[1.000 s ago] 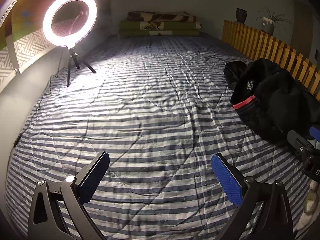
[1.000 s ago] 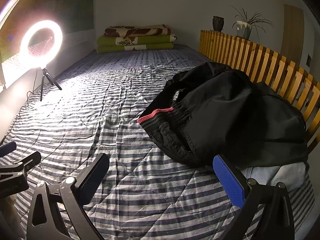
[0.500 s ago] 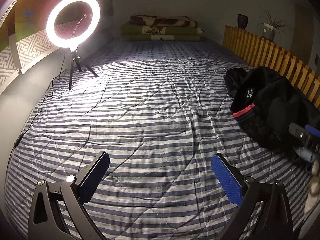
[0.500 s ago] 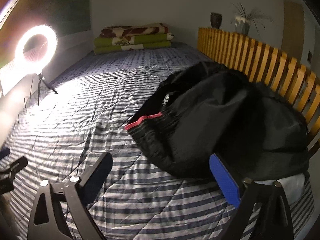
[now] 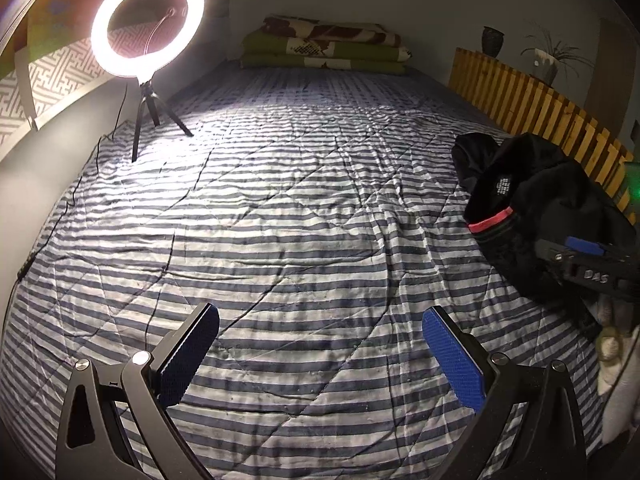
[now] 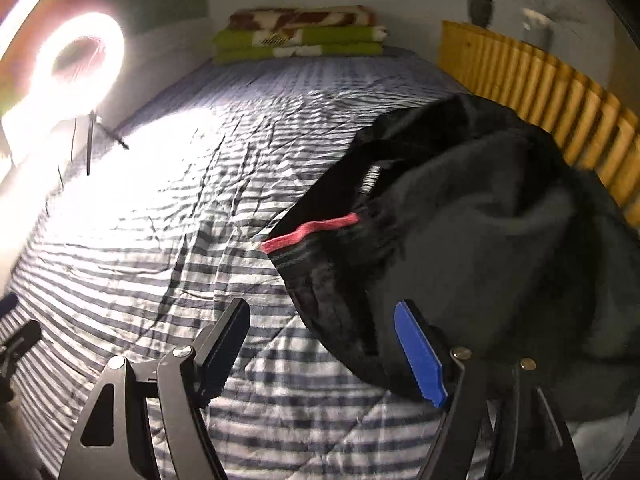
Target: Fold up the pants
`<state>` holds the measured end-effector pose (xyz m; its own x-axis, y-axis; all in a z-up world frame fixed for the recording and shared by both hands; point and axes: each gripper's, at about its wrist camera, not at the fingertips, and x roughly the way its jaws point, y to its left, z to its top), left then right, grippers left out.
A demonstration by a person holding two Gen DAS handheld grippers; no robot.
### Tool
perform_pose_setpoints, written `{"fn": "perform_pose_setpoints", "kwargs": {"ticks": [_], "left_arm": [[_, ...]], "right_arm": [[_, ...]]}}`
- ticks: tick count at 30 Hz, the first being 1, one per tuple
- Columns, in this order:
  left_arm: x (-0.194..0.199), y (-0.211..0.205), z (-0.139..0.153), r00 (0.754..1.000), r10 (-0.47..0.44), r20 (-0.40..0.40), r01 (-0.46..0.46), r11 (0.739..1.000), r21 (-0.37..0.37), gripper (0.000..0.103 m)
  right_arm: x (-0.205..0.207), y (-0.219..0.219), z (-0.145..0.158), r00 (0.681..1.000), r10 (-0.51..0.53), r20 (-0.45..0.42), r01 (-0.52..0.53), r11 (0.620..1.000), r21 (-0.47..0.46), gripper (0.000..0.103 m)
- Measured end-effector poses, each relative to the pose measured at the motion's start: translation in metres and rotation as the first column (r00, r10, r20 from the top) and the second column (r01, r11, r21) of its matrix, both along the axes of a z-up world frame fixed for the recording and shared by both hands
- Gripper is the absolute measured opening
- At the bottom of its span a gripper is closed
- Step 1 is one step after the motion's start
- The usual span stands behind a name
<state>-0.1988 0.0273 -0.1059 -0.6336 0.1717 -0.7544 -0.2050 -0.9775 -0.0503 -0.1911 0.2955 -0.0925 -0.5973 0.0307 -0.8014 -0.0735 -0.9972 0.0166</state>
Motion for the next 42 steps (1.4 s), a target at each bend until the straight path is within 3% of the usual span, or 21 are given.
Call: {"fn": "perform_pose_setpoints", "kwargs": {"ticks": [10, 11, 12, 13, 14, 15, 21, 30, 37, 42], "left_arm": [[-0.014, -0.008, -0.011, 0.999, 0.029, 0.028, -0.029, 1.000, 0.011, 0.103], [-0.014, -0.010, -0.011, 0.999, 0.031, 0.026, -0.031, 0.999, 0.010, 0.102], [-0.014, -0.011, -0.011, 0.999, 0.032, 0.025, -0.033, 0.999, 0.010, 0.102], [-0.014, -0.014, -0.010, 0.999, 0.035, 0.024, -0.035, 0.999, 0.010, 0.102], [-0.014, -0.016, -0.010, 0.999, 0.037, 0.023, -0.038, 0.999, 0.011, 0.102], [-0.014, -0.018, -0.009, 0.999, 0.040, 0.022, -0.040, 0.999, 0.012, 0.102], [-0.013, -0.035, -0.004, 0.998, 0.069, 0.010, -0.069, 0.997, 0.022, 0.102], [-0.016, -0.080, 0.010, 0.990, 0.142, 0.002, -0.142, 0.987, 0.074, 0.102], [-0.019, -0.107, 0.006, 0.985, 0.171, 0.026, -0.173, 0.980, 0.096, 0.102], [-0.019, -0.109, -0.004, 0.989, 0.138, 0.055, -0.142, 0.987, 0.078, 0.101]], "right_arm": [[-0.047, -0.001, -0.054, 0.995, -0.019, 0.097, -0.002, 0.977, 0.212, 0.071], [-0.048, 0.002, -0.056, 0.995, -0.023, 0.094, 0.002, 0.976, 0.217, 0.060], [-0.048, 0.004, -0.059, 0.995, -0.028, 0.097, 0.006, 0.977, 0.211, 0.035], [-0.049, 0.009, -0.061, 0.994, -0.027, 0.110, 0.005, 0.981, 0.193, 0.022], [-0.048, 0.013, -0.062, 0.992, -0.024, 0.120, 0.006, 0.989, 0.151, 0.012], [-0.047, 0.015, -0.061, 0.993, -0.029, 0.116, 0.014, 0.993, 0.120, 0.009], [-0.015, 0.002, -0.023, 1.000, 0.011, 0.004, -0.011, 0.999, 0.043, 0.004], [0.062, -0.083, 0.024, 0.962, 0.240, -0.132, -0.245, 0.969, -0.022, 0.003], [0.117, -0.164, 0.009, 0.894, 0.434, -0.106, -0.444, 0.890, -0.103, 0.003], [0.156, -0.220, 0.002, 0.815, 0.571, -0.098, -0.579, 0.803, -0.143, 0.003]]}}
